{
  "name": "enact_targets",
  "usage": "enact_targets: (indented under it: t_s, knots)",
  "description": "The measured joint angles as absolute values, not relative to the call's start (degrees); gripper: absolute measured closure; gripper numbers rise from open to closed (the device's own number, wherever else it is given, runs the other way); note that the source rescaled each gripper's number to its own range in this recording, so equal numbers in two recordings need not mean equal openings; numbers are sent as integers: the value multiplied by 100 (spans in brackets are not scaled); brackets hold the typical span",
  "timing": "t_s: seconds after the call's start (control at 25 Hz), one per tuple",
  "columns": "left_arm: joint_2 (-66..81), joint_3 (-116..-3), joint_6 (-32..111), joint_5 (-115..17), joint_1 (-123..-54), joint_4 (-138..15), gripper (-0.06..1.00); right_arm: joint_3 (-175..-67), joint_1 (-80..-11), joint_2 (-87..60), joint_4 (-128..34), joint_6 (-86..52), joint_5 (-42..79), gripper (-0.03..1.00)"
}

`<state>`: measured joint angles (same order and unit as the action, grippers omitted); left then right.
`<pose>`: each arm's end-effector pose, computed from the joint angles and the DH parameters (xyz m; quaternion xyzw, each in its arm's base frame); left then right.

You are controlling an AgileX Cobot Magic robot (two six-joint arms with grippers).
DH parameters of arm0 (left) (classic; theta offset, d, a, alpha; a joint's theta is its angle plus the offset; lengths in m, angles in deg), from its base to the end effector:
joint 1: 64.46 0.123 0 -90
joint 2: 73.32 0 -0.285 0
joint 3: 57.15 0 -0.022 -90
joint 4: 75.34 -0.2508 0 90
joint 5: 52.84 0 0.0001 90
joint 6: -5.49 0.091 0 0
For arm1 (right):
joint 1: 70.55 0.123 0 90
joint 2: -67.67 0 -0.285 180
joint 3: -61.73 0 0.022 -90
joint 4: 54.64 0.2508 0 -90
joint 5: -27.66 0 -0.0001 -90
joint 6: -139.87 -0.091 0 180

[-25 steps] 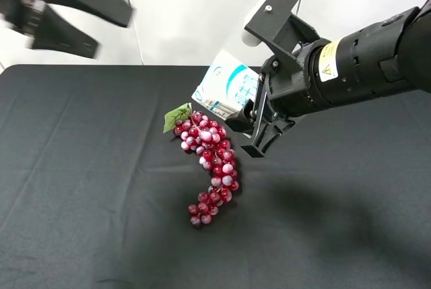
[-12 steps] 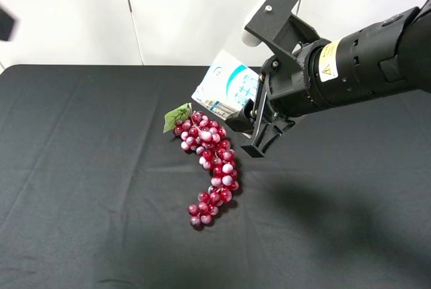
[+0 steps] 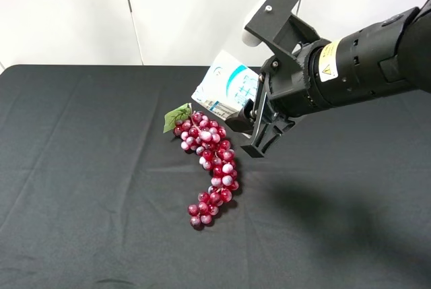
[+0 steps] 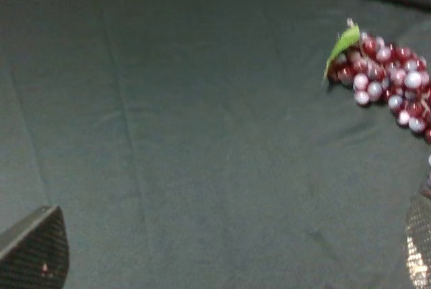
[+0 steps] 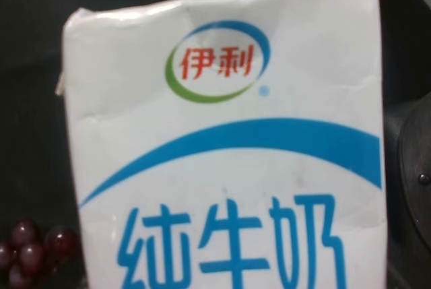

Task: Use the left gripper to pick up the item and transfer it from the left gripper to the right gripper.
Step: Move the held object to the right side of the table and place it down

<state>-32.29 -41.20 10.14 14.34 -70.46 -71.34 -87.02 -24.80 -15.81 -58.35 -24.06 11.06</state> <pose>0.0575 -0.0119 0.4142 0.0850 0.8790 -0.0403 0.4675 0.1917 0.1943 0.2611 -0.4888 0.7688 0.0850 0.4035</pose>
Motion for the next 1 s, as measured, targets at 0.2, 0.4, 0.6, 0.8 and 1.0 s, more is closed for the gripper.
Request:
enact_targets:
  t_s: [0.2, 0.4, 0.6, 0.8, 1.0]
  knots:
    - [-4178, -3360, 974, 1434, -7046, -7134, -6, -8702, -2480, -1581, -5817, -2411, 1101, 96]
    - [-5210, -2218, 972, 1434, -7046, -7270, -6, -8702, -2480, -1581, -5810, -2417, 1101, 96]
    - [-5958, -1350, 860, 1434, -7046, -7534, -6, -8702, -2480, -1581, -5760, -2427, 1101, 96]
    - [-6409, -1075, 639, 1415, -7046, -7858, -6, -8702, -2480, -1581, -5642, -2429, 1101, 96]
    - [-6446, -999, 624, 1212, -7046, -7890, -6, -8702, -2480, -1581, -5518, -2429, 1101, 96]
